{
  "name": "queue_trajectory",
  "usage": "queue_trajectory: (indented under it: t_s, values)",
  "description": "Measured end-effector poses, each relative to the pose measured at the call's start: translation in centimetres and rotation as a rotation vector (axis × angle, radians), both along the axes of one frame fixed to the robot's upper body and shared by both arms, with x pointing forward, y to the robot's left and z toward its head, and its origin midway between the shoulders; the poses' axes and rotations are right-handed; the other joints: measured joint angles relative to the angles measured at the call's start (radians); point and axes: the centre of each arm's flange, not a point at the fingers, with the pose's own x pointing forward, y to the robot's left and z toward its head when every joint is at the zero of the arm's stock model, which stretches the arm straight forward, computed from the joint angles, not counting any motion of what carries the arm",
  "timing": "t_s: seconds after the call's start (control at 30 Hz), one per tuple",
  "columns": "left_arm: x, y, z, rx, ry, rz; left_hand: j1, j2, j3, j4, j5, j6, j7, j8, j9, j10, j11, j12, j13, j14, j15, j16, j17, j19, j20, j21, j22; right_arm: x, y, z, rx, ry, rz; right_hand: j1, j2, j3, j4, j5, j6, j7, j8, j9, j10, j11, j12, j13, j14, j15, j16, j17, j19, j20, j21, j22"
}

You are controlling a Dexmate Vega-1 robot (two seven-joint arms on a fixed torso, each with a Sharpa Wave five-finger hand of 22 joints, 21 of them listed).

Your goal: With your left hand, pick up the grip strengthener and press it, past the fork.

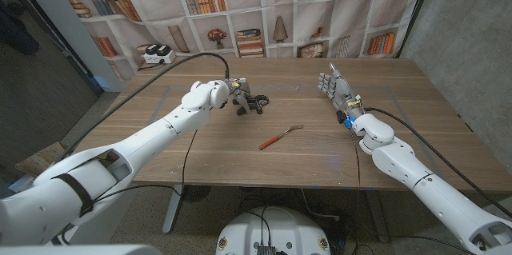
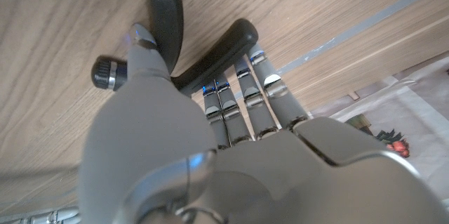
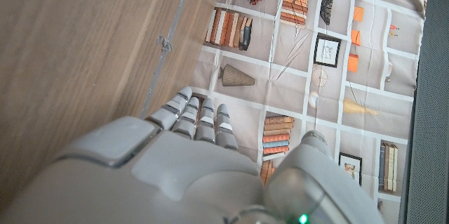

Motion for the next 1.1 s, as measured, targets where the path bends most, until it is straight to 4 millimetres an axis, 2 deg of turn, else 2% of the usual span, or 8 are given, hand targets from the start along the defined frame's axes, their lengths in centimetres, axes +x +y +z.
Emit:
queue_trajectory:
  t_s: [0.1, 0.17, 0.43, 0.5, 0.57, 0.77, 1.1]
  values:
    - [0.0, -0.2, 0.0, -0.019, -0.005, -0.004, 0.015, -0.015, 0.008, -0.008, -0.007, 0.025, 0.007, 0.006, 0.002, 0.022, 0.003, 0.0, 0.003, 0.021, 0.006, 0.002, -0.005, 0.02, 0.002, 0.011, 0.0, 0.0, 0.1, -0.1, 0.001, 0.002, 0.006, 0.0, 0.0, 0.0, 0.0, 0.0, 0.0, 0.0, 0.0, 0.0, 0.0, 0.0, 0.0, 0.0, 0.0, 0.0, 0.0, 0.0, 0.005, 0.005, 0.0, 0.0]
    - [0.0, -0.1, -0.2, -0.03, -0.005, -0.005, 0.02, -0.012, 0.01, -0.01, -0.012, 0.035, 0.015, 0.006, 0.003, 0.034, 0.005, 0.0, 0.004, 0.032, 0.011, 0.002, -0.006, 0.029, 0.004, 0.014, 0.0, 0.0, 0.1, -0.1, 0.002, 0.002, 0.008, 0.0, 0.0, 0.0, 0.0, 0.0, -0.004, -0.004, 0.0, 0.0, 0.0, 0.0, 0.0, 0.0, 0.0, 0.0, 0.0, 0.0, 0.007, 0.007, 0.0, 0.0]
    - [-0.4, 0.1, 0.0, -0.074, -0.019, -0.008, 0.042, -0.005, 0.014, -0.014, -0.024, 0.052, 0.009, 0.01, 0.006, 0.079, 0.0, 0.005, 0.003, 0.053, 0.014, 0.0, -0.006, 0.03, 0.006, 0.016, 0.0, -0.3, 0.0, 0.2, 0.004, -0.009, 0.009, 0.0, 0.0, 0.0, 0.0, 0.0, -0.004, -0.004, 0.0, 0.0, 0.0, 0.0, 0.0, 0.0, 0.0, 0.0, 0.0, 0.0, 0.007, 0.007, 0.0, 0.0]
    - [-0.8, 0.1, 0.3, -0.085, -0.027, -0.012, 0.042, -0.005, 0.014, -0.014, -0.024, 0.053, 0.011, 0.01, 0.007, 0.086, -0.001, 0.003, 0.004, 0.091, -0.021, 0.0, -0.005, 0.03, 0.006, 0.016, 0.0, -0.5, -0.1, 0.4, 0.008, -0.015, 0.005, 0.0, 0.0, 0.0, 0.0, 0.0, -0.004, -0.004, 0.0, 0.0, 0.0, 0.0, 0.0, 0.0, 0.0, 0.0, 0.0, 0.0, 0.007, 0.007, 0.0, 0.0]
    - [-0.9, 0.2, 0.4, -0.092, -0.03, -0.014, 0.051, -0.015, 0.014, -0.014, -0.024, 0.059, 0.012, 0.012, 0.007, 0.092, -0.003, -0.001, 0.004, 0.094, -0.035, 0.0, -0.005, 0.03, 0.006, 0.016, -0.002, -0.6, -0.2, 0.5, 0.01, -0.019, 0.003, 0.0, 0.0, 0.0, 0.0, 0.0, -0.004, -0.004, 0.0, 0.0, 0.0, 0.0, 0.0, 0.0, 0.0, 0.0, 0.0, 0.0, 0.007, 0.007, 0.0, 0.0]
    - [-1.8, 0.7, 1.8, -0.125, -0.065, -0.02, 0.051, -0.014, 0.014, -0.014, -0.032, 0.063, 0.009, 0.013, 0.012, 0.099, -0.003, -0.001, 0.004, 0.102, -0.05, -0.008, 0.005, 0.043, 0.0, 0.016, -0.003, -0.8, -0.4, 0.7, 0.017, -0.029, -0.001, 0.005, 0.005, 0.0, 0.0, 0.0, -0.004, -0.004, 0.0, 0.0, 0.0, 0.0, 0.0, 0.0, 0.0, 0.0, -0.004, 0.0, 0.007, 0.007, 0.0, 0.0]
    - [-3.2, 1.6, 4.2, -0.187, -0.14, -0.032, 0.051, -0.014, 0.014, -0.014, -0.039, 0.062, 0.009, 0.009, 0.011, 0.1, -0.001, -0.008, 0.004, 0.103, -0.051, -0.014, -0.003, 0.043, 0.0, 0.011, -0.003, -1.1, -0.4, 1.1, 0.017, -0.04, -0.001, 0.005, 0.005, 0.0, 0.0, 0.0, -0.004, -0.004, 0.0, 0.0, 0.0, 0.0, 0.0, 0.0, 0.0, 0.0, -0.004, 0.0, 0.007, 0.007, 0.0, 0.0]
